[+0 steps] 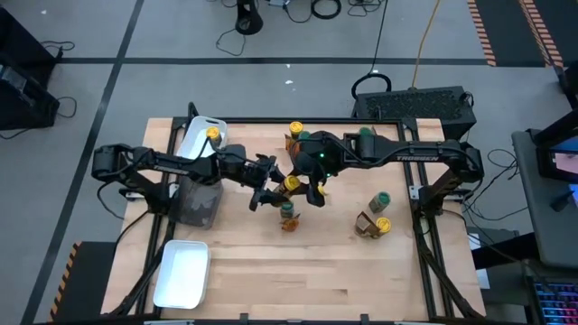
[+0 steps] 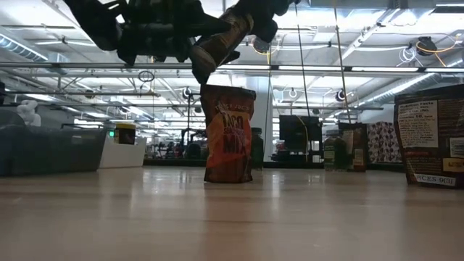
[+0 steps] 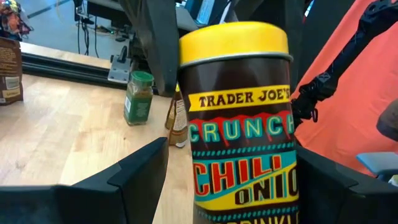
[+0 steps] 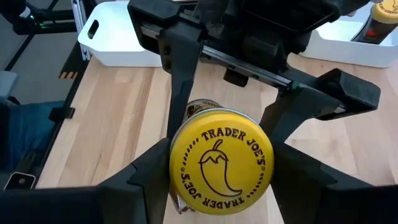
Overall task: Sort spices by type
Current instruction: Put the top right yellow seasoning bottle into the top white bin
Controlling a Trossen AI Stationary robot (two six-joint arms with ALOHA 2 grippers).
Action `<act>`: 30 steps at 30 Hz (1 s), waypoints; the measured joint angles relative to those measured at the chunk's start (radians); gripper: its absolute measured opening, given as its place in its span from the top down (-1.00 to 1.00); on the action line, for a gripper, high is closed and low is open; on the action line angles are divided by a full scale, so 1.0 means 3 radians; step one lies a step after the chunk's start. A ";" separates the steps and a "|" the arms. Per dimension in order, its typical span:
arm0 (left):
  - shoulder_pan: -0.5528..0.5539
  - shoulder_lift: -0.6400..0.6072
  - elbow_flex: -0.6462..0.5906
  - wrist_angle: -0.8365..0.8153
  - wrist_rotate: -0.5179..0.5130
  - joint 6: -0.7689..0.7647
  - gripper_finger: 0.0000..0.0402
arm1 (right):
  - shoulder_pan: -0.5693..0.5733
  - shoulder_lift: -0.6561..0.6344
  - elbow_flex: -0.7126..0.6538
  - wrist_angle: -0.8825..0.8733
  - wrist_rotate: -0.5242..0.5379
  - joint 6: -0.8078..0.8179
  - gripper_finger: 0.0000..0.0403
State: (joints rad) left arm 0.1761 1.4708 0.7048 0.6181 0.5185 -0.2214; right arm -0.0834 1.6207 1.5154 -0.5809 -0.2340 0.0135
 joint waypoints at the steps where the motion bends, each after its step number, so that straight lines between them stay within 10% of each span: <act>1: 0.0000 0.0000 0.0000 -0.0001 -0.0011 0.0001 -0.42 | 0.0000 0.0000 0.0000 0.0000 0.0000 0.0001 -0.02; 12: 0.0000 0.0000 0.0000 0.0005 -0.0114 0.0004 -0.39 | -0.0001 0.0000 0.0000 0.0002 0.0009 0.0001 -0.02; 20: -0.0001 -0.0001 0.0000 0.0013 -0.0112 0.0071 0.01 | -0.0004 0.0000 0.0000 0.0015 0.0033 0.0001 -0.03; 30: 0.0000 -0.0003 -0.0001 0.0047 -0.0134 0.0092 0.11 | -0.0010 -0.0002 -0.0001 0.0107 -0.0019 -0.0027 -0.47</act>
State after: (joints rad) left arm 0.1761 1.4700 0.7044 0.6321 0.4782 -0.1938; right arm -0.0864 1.6201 1.5150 -0.5488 -0.2399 0.0055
